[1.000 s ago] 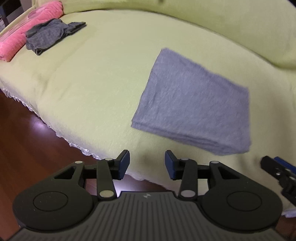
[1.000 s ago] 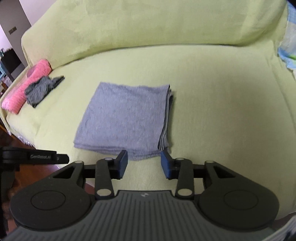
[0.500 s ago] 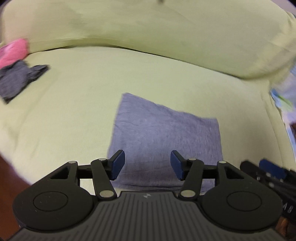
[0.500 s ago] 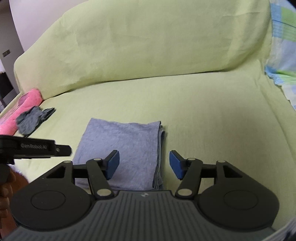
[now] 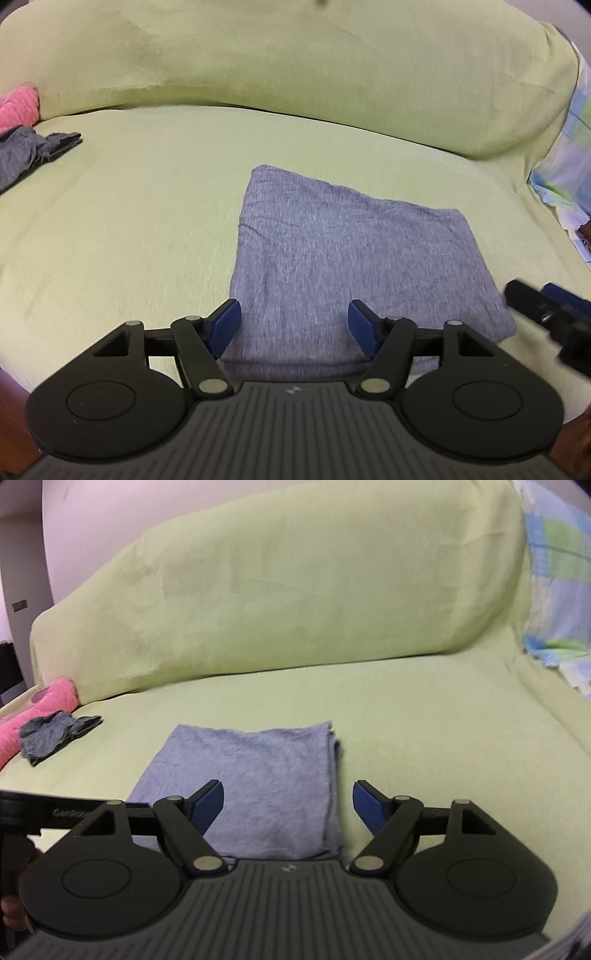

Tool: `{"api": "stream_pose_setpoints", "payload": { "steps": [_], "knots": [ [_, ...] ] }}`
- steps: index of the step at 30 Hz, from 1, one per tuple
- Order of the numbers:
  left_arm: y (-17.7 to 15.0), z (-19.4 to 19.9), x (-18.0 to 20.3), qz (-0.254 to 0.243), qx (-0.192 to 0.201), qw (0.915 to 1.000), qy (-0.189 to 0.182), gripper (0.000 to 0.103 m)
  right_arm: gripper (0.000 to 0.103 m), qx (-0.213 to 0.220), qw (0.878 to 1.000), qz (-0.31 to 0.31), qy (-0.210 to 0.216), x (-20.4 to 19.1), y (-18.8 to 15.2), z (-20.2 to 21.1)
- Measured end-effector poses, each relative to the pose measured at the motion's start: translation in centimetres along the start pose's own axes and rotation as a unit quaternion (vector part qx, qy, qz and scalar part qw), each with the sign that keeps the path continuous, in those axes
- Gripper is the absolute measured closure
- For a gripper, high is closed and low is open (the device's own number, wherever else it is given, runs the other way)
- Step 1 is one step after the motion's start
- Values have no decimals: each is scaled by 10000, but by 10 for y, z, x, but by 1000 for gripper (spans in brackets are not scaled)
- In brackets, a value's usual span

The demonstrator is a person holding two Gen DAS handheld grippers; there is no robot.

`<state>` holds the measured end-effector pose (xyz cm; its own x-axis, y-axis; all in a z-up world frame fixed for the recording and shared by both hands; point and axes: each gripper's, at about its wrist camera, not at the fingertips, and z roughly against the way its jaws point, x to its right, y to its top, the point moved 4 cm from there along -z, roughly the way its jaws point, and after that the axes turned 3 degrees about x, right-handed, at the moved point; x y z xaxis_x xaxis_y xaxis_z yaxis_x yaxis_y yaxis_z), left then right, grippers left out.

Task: Fold clothes

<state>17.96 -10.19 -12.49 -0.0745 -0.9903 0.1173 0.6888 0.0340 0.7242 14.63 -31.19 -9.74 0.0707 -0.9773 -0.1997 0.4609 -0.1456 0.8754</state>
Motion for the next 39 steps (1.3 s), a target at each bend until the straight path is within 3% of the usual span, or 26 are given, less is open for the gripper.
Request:
{"api": "stream_pose_setpoints", "payload": {
  "steps": [4,9,11,18,26,30,39],
  "knots": [
    [-6,29,0,-136,-211,9996,124,30,17,-184,9995,-168,-195,-9,-1,32],
    [-12,83,-5,176,34,9997,160,28,15,-179,9996,-217,-75,-29,-5,80],
    [-16,103,-7,264,94,9995,156,25,9,-238,9996,-175,-4,-35,-7,98],
    [-37,166,-6,72,247,9990,369,24,2,-212,9997,78,49,-55,-13,151],
    [-65,220,-29,138,289,9959,841,17,2,-304,9984,444,-169,-83,-25,180],
    [-73,245,-41,203,490,9948,874,14,2,-290,9972,577,-368,-96,-27,188],
    [-68,279,-45,394,941,9918,772,2,1,-128,9988,-154,-442,-97,-20,218]
  ]
}}
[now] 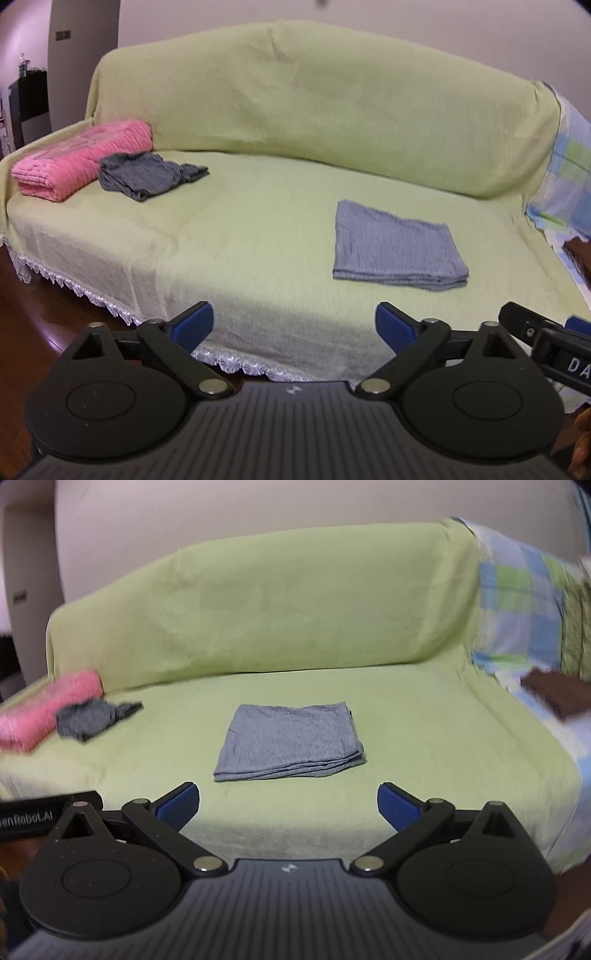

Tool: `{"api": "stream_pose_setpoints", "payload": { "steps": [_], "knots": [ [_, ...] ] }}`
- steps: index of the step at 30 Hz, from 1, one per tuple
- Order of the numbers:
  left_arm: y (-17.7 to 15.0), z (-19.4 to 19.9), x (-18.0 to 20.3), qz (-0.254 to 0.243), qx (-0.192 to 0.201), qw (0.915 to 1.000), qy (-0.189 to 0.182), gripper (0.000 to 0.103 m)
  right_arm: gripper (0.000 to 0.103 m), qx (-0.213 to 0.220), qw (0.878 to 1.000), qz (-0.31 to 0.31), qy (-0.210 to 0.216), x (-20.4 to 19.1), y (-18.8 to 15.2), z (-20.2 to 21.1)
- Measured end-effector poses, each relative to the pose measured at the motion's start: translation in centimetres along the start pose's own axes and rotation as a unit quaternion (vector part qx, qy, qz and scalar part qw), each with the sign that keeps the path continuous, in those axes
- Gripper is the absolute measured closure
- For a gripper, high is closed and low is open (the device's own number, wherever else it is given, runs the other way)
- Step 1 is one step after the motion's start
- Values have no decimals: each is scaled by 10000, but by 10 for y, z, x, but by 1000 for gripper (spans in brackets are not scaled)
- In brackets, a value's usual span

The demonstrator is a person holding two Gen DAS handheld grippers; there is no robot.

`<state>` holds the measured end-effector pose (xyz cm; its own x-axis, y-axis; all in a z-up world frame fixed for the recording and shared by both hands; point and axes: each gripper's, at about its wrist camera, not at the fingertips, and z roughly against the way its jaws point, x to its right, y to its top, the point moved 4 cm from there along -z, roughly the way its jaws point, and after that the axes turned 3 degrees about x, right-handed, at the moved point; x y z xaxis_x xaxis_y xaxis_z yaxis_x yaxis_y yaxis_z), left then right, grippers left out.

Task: Fold clothes

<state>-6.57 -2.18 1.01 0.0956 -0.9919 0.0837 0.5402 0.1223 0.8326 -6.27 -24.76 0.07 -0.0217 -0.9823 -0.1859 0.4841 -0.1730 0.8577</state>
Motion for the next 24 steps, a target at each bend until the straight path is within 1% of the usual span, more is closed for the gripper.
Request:
{"api": "stream_pose_setpoints", "payload": {
  "steps": [2,6,9,10,11,13,17,20,21,23,24],
  "knots": [
    [1,3,1,42,-7,9999,-106,2,1,6,9999,-9,-122,4,1,6],
    [-3,8,6,41,-77,9997,-226,2,1,82,9997,102,-209,9,2,17],
    [-4,14,12,-144,-34,9994,-327,2,1,169,9989,309,-304,9,2,23],
    [-4,15,13,-206,26,9993,-324,2,1,252,9979,462,-374,7,1,27],
    [-4,18,16,-328,140,9989,-299,2,1,257,9976,496,-408,7,1,29],
    [-3,21,19,-475,245,9983,-228,2,1,270,9970,557,-472,6,1,31],
    [-3,27,24,-673,379,9969,-162,2,1,361,9972,417,-501,5,1,37],
    [-4,32,25,-840,482,9953,-21,2,1,410,9975,219,-523,5,1,42],
    [-5,33,25,-871,504,9949,13,2,1,406,9978,212,-489,5,1,42],
    [-4,31,23,-818,441,9957,1,2,1,309,9995,66,-88,4,2,46],
    [-3,29,22,-748,369,9965,-41,2,1,273,9996,22,17,4,2,46]
  ]
}}
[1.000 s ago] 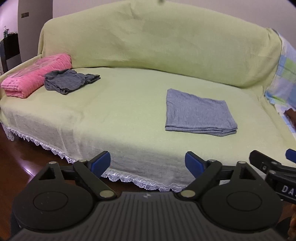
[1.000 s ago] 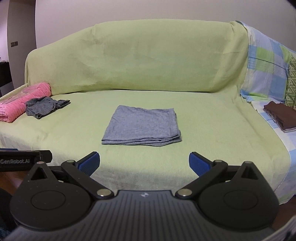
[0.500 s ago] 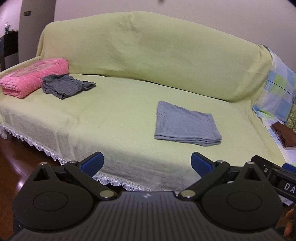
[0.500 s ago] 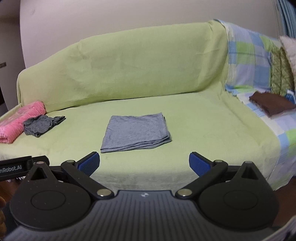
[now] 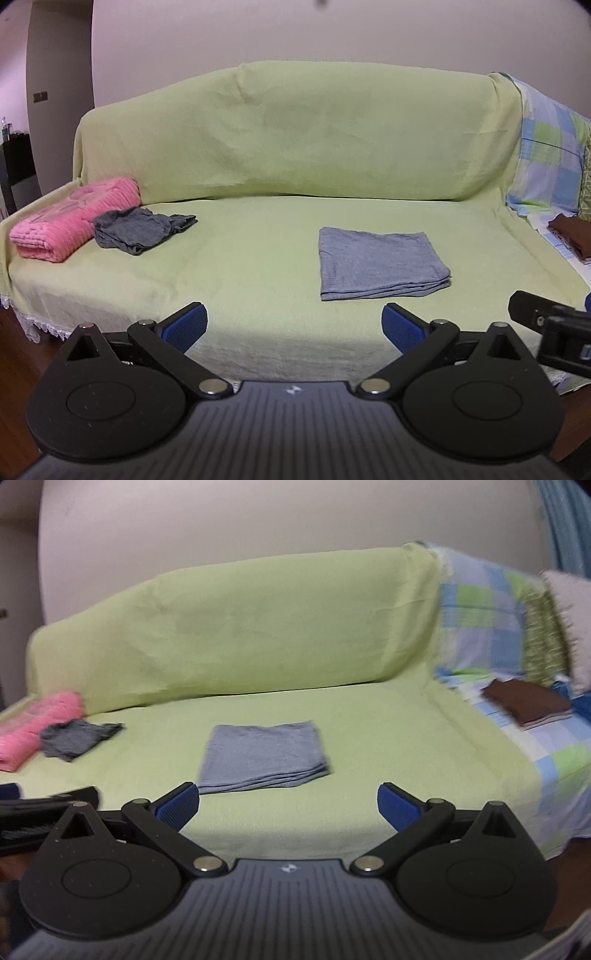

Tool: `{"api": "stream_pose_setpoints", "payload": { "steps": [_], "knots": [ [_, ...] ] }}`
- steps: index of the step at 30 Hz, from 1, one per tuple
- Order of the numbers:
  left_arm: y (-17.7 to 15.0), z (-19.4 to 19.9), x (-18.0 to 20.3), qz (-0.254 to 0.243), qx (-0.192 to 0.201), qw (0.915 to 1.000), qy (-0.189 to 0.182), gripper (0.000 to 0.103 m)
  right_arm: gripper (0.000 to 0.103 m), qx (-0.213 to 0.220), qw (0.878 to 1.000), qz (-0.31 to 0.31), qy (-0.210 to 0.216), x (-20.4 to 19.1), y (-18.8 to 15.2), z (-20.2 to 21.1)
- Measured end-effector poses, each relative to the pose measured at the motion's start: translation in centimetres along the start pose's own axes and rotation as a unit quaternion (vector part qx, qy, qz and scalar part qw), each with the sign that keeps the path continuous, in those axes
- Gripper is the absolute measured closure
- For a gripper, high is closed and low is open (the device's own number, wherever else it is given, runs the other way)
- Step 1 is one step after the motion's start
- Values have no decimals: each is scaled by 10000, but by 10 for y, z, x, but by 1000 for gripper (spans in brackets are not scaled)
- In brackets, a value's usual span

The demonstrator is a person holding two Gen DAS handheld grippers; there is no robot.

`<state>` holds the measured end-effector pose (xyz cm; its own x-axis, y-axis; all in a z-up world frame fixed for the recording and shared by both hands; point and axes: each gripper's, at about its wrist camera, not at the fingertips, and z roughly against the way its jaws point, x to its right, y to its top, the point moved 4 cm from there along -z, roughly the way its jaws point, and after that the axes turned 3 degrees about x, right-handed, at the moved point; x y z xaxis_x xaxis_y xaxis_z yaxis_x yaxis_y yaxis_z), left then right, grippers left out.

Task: Fold clothes

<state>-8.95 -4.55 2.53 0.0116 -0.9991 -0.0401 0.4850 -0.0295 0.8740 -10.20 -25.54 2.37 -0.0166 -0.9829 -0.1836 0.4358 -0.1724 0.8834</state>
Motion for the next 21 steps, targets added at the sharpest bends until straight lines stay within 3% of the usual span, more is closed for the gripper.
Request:
{"api": "stream_pose_setpoints", "payload": {
  "steps": [3,7,14,21],
  "knots": [
    [0,-4,-1,172,-181,9996,-151,2,1,-14,10000,83,-35,-1,0,0],
    [-4,-6,0,189,-228,9995,-63,2,1,-90,9994,300,-137,-4,1,-2],
    [-21,-3,0,284,-518,9981,-145,2,1,-628,9973,326,-207,-6,-11,-8],
    [-26,-3,1,182,-509,9985,-53,2,1,-662,9962,523,-191,-10,-21,-10]
  ]
}}
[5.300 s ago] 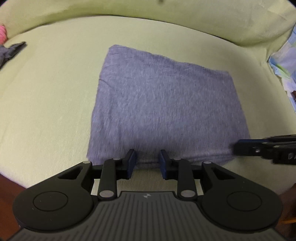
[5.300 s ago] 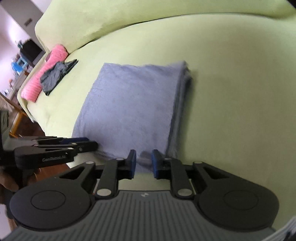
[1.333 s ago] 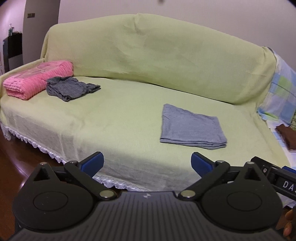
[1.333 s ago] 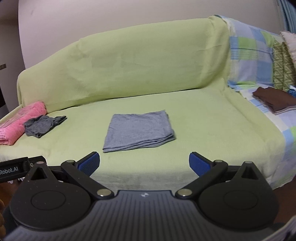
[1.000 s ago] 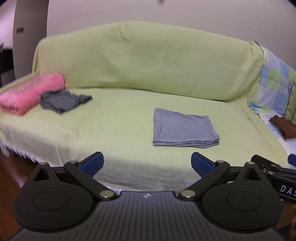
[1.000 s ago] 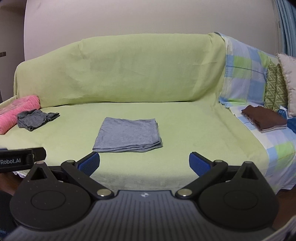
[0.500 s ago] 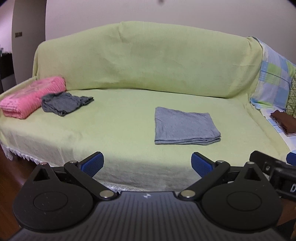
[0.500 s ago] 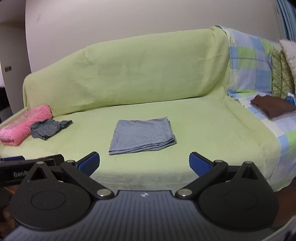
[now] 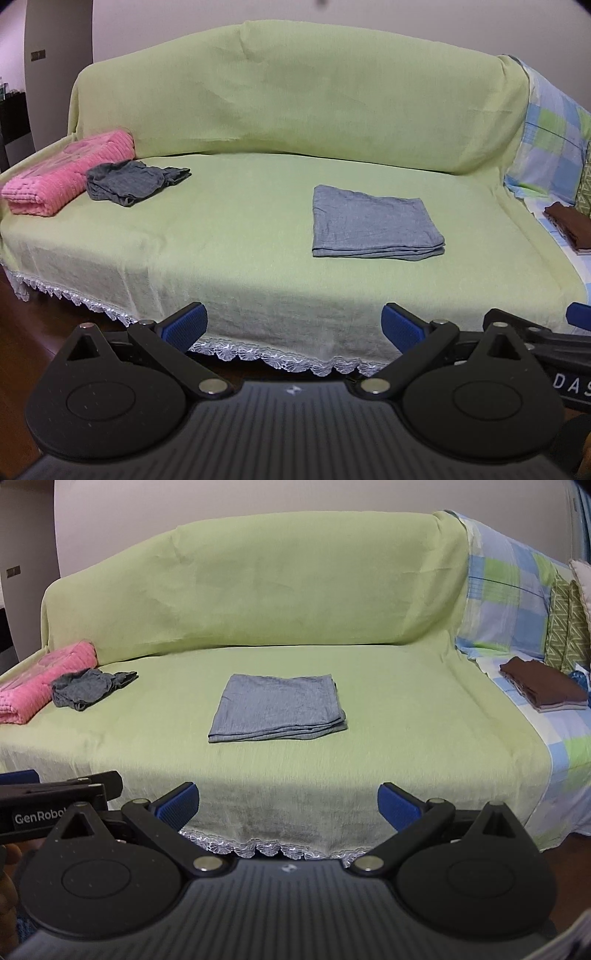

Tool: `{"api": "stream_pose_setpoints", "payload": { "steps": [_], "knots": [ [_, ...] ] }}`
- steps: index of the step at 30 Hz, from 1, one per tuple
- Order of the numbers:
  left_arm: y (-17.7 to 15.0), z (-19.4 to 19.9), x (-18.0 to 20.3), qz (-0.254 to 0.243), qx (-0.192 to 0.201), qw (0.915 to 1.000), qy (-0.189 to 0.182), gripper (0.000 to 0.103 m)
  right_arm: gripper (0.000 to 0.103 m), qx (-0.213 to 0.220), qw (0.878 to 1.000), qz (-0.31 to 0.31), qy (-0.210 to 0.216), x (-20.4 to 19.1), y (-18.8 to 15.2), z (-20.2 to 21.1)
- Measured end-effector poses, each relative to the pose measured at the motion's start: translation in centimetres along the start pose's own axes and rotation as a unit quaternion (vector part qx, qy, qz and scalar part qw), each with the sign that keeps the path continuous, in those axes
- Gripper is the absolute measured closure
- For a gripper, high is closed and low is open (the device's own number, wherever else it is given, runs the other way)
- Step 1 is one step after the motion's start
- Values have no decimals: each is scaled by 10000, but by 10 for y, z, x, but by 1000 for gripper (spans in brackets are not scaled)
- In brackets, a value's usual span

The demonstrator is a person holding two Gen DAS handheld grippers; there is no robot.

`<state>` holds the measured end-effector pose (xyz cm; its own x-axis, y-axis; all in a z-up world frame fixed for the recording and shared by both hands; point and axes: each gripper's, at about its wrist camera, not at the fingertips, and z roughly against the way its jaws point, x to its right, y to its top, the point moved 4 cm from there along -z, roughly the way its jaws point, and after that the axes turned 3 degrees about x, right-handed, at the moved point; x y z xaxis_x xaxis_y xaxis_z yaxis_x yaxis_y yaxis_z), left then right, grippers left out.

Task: Fold clothes

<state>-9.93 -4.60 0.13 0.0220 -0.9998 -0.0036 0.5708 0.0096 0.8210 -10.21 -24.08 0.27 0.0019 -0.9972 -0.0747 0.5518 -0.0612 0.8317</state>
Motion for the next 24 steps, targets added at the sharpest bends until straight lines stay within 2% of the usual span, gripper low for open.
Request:
{"api": "stream_pose_setpoints", "payload": {
  "steps": [13,24],
  "knots": [
    [0,-20,-10,25,-188,9997,154,2,1,-101,9999,59,-25,-2,1,-18],
    [0,-23,0,-146,-212,9997,30,2,1,-171,9998,-73,-113,10,-2,-21]
  ]
}}
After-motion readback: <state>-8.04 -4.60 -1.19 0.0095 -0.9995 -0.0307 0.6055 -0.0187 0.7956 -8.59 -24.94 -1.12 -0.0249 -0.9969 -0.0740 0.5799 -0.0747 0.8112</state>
